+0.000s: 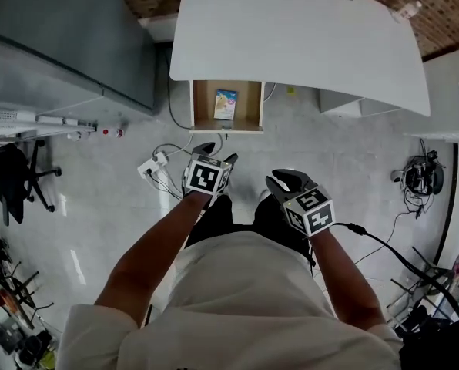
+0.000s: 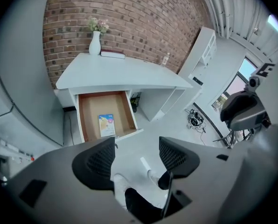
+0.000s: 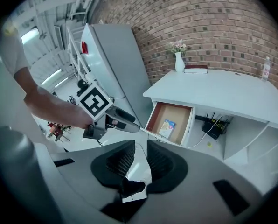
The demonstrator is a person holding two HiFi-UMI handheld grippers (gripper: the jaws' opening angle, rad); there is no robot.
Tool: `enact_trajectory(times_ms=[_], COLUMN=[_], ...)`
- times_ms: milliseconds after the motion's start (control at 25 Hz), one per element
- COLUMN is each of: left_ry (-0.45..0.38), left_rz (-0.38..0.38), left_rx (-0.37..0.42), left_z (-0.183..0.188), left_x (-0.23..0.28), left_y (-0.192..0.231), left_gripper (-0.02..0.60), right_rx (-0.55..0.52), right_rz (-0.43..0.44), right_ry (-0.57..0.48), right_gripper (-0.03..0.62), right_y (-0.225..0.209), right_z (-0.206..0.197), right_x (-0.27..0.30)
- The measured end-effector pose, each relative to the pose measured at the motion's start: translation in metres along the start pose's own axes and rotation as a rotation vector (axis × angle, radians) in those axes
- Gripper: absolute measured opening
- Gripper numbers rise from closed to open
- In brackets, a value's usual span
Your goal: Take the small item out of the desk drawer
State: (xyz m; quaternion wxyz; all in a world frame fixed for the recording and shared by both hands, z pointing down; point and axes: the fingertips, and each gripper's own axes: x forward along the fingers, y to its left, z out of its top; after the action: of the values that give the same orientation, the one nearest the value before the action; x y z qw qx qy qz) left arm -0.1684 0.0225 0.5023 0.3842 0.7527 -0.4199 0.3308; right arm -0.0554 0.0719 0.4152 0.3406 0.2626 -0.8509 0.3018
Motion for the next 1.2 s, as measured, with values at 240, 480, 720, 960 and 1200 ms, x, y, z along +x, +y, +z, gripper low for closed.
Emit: enact_trajectory(times_ms=[240, 480, 720, 960, 1200], left_ry=[0.061, 0.088, 0.139, 0.150, 0.187], left_rz=[0.072, 0.143, 0.227, 0.259, 0.273], left_rx=[-0.043, -0.105, -0.157, -0.162, -0.154], left_z=[0.006, 0.024, 0.029, 0.028, 0.024], left_x=[0.075, 0.144, 0.227, 0.295, 0.335], left_y=[0.054, 0.081, 0.114, 0.146, 0.165], left_gripper=[0.307, 0.327, 0.347, 0.359, 0.371], right_rx=[0.071, 0.100, 0.145, 0.166, 0.198], right_rz=[-0.011, 0.019, 0.049, 0.058, 0.061], right_ry=[0.019, 0.045, 0.076, 0.096, 0.119], right_gripper=[0.129, 0.186, 0.186, 0.186, 0.186], right_y=[-0.020, -0.064, -0.122, -0.155, -0.162], right_z=[-0.011, -0.027, -0.034, -0.043, -0.060], right_x=[0.028, 0.050, 0.081, 0.112, 0.124])
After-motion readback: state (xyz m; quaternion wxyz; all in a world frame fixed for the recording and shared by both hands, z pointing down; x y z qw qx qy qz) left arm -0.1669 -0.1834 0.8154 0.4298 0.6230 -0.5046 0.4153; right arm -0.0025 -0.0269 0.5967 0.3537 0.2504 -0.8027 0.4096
